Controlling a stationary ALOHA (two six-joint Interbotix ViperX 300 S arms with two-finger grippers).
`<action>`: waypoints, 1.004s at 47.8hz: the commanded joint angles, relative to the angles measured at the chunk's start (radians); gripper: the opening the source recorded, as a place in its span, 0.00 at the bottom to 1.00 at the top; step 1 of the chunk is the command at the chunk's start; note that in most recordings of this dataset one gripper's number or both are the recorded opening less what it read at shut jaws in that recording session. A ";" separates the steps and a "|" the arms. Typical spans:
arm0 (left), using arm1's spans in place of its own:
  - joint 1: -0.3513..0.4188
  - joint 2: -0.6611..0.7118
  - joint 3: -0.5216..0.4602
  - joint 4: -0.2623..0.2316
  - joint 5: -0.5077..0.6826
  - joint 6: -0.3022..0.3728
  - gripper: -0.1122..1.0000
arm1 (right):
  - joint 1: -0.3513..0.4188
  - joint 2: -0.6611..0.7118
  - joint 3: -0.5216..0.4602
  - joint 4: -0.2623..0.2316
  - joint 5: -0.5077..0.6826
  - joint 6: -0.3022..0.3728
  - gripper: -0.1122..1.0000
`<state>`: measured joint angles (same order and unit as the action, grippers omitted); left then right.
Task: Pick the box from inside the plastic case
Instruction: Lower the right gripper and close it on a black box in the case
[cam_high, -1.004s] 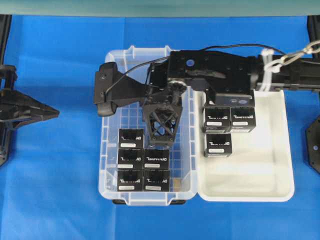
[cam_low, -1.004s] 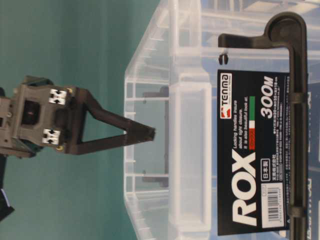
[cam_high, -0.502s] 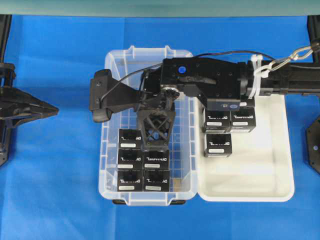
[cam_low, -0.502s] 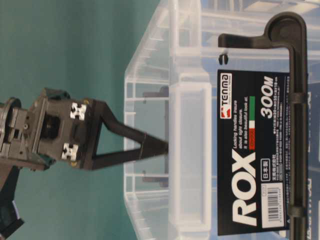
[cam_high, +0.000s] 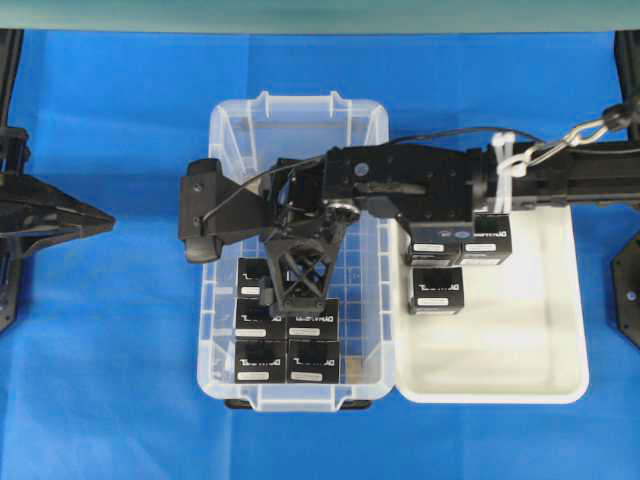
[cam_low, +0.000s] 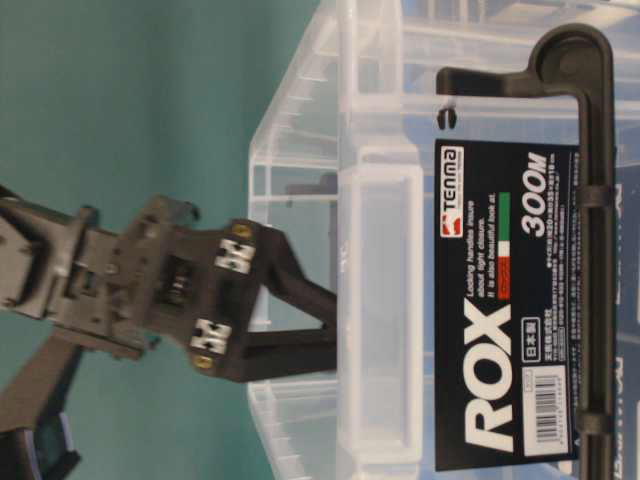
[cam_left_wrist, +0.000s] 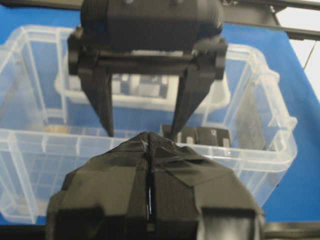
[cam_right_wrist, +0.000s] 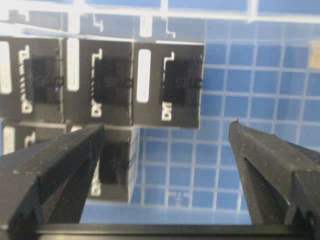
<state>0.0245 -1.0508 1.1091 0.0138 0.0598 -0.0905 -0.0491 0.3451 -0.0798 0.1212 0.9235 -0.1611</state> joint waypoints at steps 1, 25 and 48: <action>-0.003 0.002 -0.031 0.003 -0.005 0.000 0.05 | 0.005 0.018 0.003 0.003 -0.037 0.002 0.99; -0.020 -0.012 -0.034 0.003 -0.002 -0.005 0.04 | 0.005 0.071 0.052 0.002 -0.156 -0.002 0.99; -0.009 -0.011 -0.032 0.003 -0.002 0.002 0.04 | 0.000 0.091 0.077 -0.005 -0.218 -0.003 0.99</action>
<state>0.0107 -1.0692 1.1029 0.0153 0.0629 -0.0905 -0.0491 0.4234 -0.0015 0.1197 0.7118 -0.1626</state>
